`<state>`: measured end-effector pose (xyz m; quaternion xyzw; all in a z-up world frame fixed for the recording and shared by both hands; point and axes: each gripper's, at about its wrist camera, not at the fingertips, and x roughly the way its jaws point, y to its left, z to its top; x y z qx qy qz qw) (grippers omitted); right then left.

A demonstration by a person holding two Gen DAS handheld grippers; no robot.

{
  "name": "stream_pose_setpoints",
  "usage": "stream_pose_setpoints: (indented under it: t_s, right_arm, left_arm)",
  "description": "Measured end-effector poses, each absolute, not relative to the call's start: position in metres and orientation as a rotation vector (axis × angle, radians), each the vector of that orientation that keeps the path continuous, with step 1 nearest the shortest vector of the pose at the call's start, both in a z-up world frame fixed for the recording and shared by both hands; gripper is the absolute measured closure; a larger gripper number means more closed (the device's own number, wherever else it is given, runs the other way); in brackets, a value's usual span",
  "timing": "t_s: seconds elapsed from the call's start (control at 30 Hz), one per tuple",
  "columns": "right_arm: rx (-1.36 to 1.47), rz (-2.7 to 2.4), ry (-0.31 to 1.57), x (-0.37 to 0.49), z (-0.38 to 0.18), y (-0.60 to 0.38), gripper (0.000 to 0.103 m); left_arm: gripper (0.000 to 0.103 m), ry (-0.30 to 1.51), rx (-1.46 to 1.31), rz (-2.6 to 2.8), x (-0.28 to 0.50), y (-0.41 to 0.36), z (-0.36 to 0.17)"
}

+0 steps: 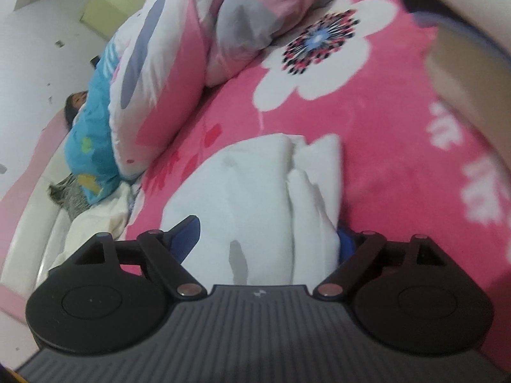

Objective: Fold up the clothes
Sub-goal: 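Pinch the folded shirt edge with both grippers, then lift the folded shirt with both grippers and carry it toward the clothes stack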

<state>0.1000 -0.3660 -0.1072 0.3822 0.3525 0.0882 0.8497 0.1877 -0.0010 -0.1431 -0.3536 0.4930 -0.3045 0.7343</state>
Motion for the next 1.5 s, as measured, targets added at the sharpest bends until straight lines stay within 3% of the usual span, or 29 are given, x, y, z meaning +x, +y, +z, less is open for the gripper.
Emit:
stream_pose_setpoints:
  t_s: [0.07, 0.1, 0.13, 0.23, 0.33, 0.67, 1.03, 1.33, 1.5]
  right_arm:
    - [0.817, 0.220, 0.751, 0.112, -0.110, -0.368, 0.024]
    - [0.820, 0.236, 0.757, 0.118, -0.111, -0.368, 0.030]
    - [0.822, 0.252, 0.763, 0.125, -0.113, -0.368, 0.042]
    - [0.829, 0.282, 0.786, 0.144, -0.121, -0.367, 0.061]
    - [0.819, 0.303, 0.772, 0.152, -0.123, -0.364, 0.092]
    - [0.514, 0.308, 0.569, 0.107, -0.047, -0.339, 0.096]
    - [0.347, 0.299, 0.265, -0.032, 0.070, -0.348, 0.097]
    - [0.208, 0.213, 0.030, -0.153, 0.167, -0.388, 0.097]
    - [0.122, 0.109, -0.038, -0.202, 0.193, -0.426, 0.097]
  left_arm:
    - [0.082, 1.080, -0.781, -0.682, 0.193, -0.005, -0.145]
    - [0.083, 1.078, -0.784, -0.685, 0.195, -0.007, -0.146]
    - [0.083, 1.077, -0.788, -0.686, 0.198, -0.009, -0.146]
    - [0.088, 1.064, -0.804, -0.683, 0.203, -0.015, -0.150]
    - [0.092, 1.035, -0.789, -0.664, 0.201, -0.019, -0.147]
    - [0.094, 0.811, -0.679, -0.698, 0.148, -0.022, -0.068]
    - [0.094, 0.546, -0.619, -0.859, 0.015, -0.033, 0.059]
    - [0.094, 0.388, -0.529, -1.067, -0.071, -0.099, 0.156]
    - [0.094, 0.376, -0.475, -1.165, -0.100, -0.150, 0.173]
